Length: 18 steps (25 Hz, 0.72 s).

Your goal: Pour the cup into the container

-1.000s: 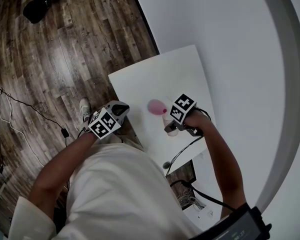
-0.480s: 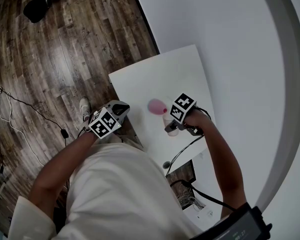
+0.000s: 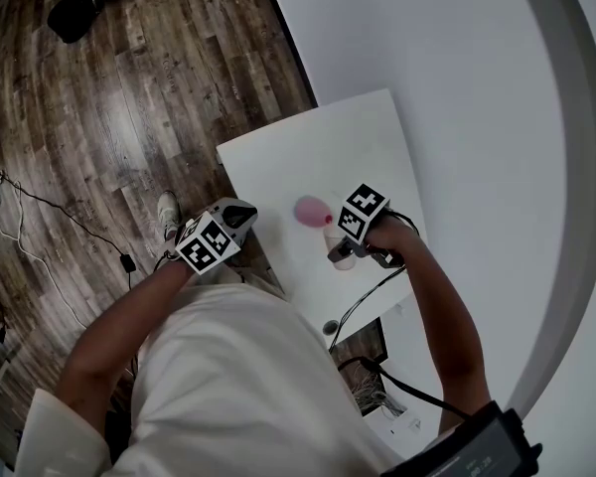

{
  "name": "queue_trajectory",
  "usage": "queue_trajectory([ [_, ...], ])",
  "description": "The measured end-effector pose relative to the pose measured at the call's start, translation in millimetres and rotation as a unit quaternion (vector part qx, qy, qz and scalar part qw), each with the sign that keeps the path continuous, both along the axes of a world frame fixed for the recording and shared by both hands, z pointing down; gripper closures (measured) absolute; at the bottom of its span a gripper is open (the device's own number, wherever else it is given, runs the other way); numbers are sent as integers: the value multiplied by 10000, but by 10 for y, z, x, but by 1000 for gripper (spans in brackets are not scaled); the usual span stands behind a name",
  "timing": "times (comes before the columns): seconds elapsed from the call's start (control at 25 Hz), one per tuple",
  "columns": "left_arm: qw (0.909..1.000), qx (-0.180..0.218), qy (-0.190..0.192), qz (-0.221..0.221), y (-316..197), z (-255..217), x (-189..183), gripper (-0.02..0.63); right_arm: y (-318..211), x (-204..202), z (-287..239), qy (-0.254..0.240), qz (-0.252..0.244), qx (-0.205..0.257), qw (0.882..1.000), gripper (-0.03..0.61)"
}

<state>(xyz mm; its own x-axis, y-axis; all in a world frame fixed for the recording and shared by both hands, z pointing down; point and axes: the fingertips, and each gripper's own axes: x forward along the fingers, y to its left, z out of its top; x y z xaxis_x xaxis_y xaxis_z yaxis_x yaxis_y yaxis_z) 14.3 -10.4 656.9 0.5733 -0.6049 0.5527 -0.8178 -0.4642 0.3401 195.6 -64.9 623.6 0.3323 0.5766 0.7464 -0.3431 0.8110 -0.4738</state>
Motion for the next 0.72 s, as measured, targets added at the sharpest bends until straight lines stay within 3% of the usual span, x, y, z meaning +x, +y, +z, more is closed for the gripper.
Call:
queue_trajectory([
  [0.72,10000,9,35,-38,-27,-15,28,603,-26,7,10,99,-30,-75,9999,206],
])
